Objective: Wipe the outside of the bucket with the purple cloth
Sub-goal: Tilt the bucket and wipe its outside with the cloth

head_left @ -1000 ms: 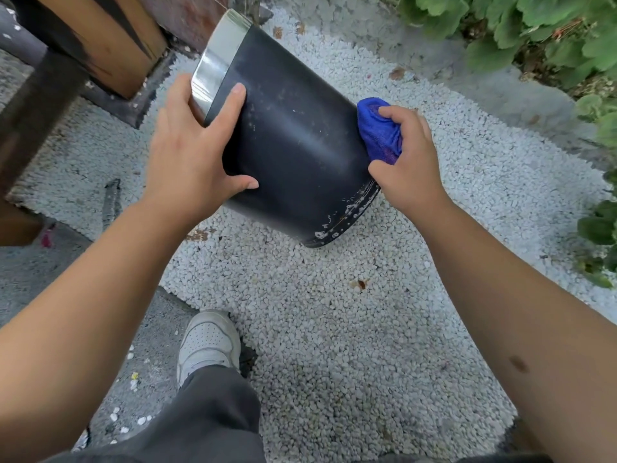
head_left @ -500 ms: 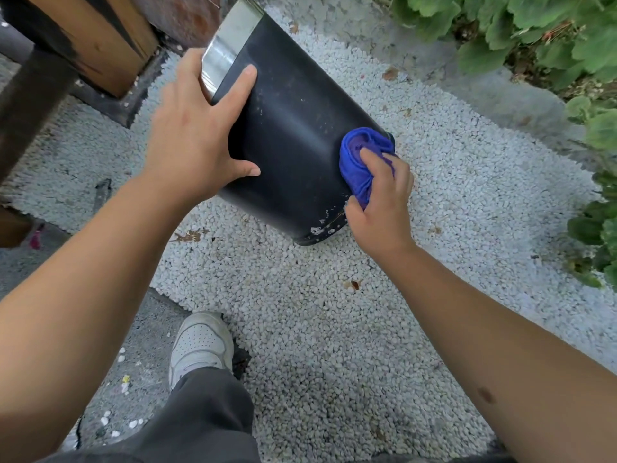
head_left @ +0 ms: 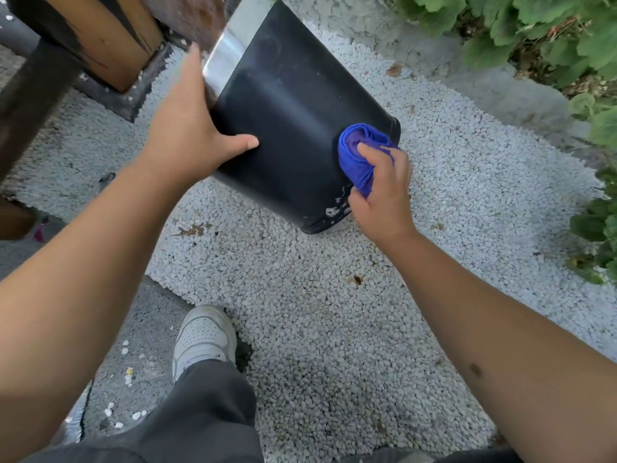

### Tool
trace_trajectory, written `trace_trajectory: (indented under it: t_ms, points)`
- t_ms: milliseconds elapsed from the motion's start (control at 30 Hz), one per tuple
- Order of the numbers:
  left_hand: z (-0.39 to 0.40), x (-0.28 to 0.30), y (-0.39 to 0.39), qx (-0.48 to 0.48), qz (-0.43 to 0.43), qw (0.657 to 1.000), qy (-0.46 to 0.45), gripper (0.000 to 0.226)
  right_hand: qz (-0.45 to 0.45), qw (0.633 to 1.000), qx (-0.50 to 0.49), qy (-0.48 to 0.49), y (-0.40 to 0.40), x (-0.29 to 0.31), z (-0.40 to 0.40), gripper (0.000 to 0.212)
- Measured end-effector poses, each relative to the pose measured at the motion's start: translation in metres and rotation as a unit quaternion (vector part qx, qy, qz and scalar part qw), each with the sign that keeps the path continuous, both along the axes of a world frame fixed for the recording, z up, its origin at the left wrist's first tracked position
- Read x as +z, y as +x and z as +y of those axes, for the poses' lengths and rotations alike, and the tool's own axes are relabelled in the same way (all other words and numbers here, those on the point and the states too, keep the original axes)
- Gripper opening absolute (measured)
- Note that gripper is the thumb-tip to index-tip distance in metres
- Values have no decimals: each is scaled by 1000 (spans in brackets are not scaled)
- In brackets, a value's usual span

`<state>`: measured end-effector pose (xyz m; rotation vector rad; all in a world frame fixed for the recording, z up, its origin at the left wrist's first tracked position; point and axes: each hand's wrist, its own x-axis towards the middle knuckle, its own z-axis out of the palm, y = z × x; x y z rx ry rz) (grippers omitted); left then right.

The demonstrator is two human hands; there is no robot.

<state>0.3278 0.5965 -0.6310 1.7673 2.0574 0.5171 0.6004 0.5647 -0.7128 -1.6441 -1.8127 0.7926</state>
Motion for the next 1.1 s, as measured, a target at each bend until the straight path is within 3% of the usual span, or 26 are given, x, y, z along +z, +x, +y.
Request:
trace_trajectory:
  t_ms: [67,100,233,367,500,700,867,1100]
  points:
    - [-4,-2,-2,47,4,998,-31,75,13,1000,-4,-1,-3,7,7,65]
    - [-3,0,-1,55,12,998,-33,70,22,1000,-13,-2,-6,11,12,65]
    - [10,22,9,31,61,998,14,76,72,995,-40,-54,-6,17,27,68]
    - [15,39,11,-73,95,991,55,79,91,987,-34,-128,4,2,26,67]
    - [0,37,5,-253,163,954,3,79,151,969,-80,-179,10,-3,25,64]
    - [-22,23,-5,-168,248,953,-34,94,174,966,-54,-186,5,-2,35,67]
    - [-2,22,-6,-153,250,953,-70,93,185,966,-35,-178,4,-2,35,65]
    - [15,14,-16,-171,259,945,-103,103,133,984,-18,-114,-12,3,10,65]
